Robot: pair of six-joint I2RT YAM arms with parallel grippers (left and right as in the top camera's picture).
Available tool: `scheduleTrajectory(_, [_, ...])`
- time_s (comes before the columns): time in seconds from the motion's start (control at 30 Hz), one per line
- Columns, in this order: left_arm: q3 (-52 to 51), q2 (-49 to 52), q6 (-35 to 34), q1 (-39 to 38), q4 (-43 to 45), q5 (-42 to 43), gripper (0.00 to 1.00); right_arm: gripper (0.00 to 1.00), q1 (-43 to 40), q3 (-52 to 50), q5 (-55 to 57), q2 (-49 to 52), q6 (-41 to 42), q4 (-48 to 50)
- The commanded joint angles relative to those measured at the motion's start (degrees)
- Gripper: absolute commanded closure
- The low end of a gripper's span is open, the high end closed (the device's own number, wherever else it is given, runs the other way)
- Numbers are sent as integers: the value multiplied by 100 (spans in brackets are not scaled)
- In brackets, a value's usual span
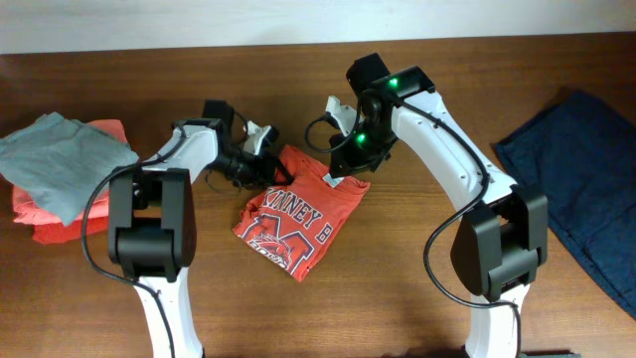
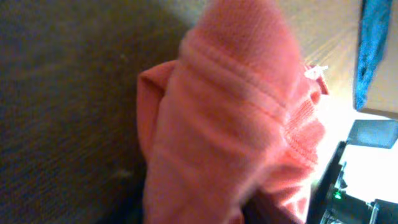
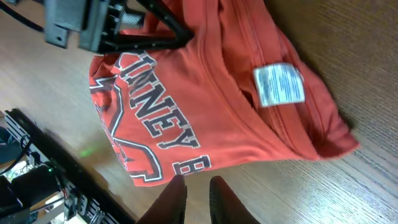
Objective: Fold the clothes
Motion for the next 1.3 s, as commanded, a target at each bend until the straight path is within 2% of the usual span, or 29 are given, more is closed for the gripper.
scheduleTrajectory(0.0, [-133, 409, 297, -44, -42, -190, 71, 81, -37, 61, -68, -107, -37, -39])
scheduleTrajectory(0.03, [-133, 409, 299, -57, -63, -195, 57, 81, -37, 61, -17, -107, -37, -42])
scheduleTrajectory(0.1, [-133, 409, 387, -76, -118, -192, 45, 81, -37, 61, 170, -107, -37, -50])
scheduleTrajectory(0.3, [-144, 411, 743, -282, -446, -190, 32, 81, -271, 61, 317, -107, -37, -188])
scheduleTrajectory(0.43, [-214, 437, 1005, -551, -542, -195, 30, 81, -415, 61, 319, -107, -39, -262])
scheduleTrajectory(0.47, [-214, 468, 1029, -621, -538, -192, 34, 81, -446, 61, 319, -107, -39, -280])
scheduleTrajectory(0.5, [-214, 487, 1075, -680, -544, -192, 43, 81, -463, 61, 319, -107, -42, -295])
scheduleTrajectory(0.57, [-216, 516, 1132, -774, -564, -190, 63, 81, -485, 61, 319, -107, -42, -302])
scheduleTrajectory(0.63, [-214, 516, 1132, -826, -568, -190, 88, 81, -487, 61, 319, -107, -59, -304])
scheduleTrajectory(0.67, [-214, 516, 1132, -835, -579, -190, 92, 81, -487, 61, 319, -107, -59, -308])
scheduleTrajectory(0.7, [-214, 516, 1132, -839, -610, -192, 100, 81, -487, 61, 321, -107, -59, -319])
scheduleTrajectory(0.93, [337, 470, 1259, -494, -1191, -214, 100, 81, -728, 107, 1043, -120, -98, -446])
scheduleTrajectory(1.03, [804, 262, 776, -87, -1377, -925, 100, 81, -1147, 116, 1447, -197, -146, -470])
scheduleTrajectory(1.27, [1294, -671, -186, 568, -1451, -2702, 100, 81, -1812, 114, 1517, -227, -210, -621])
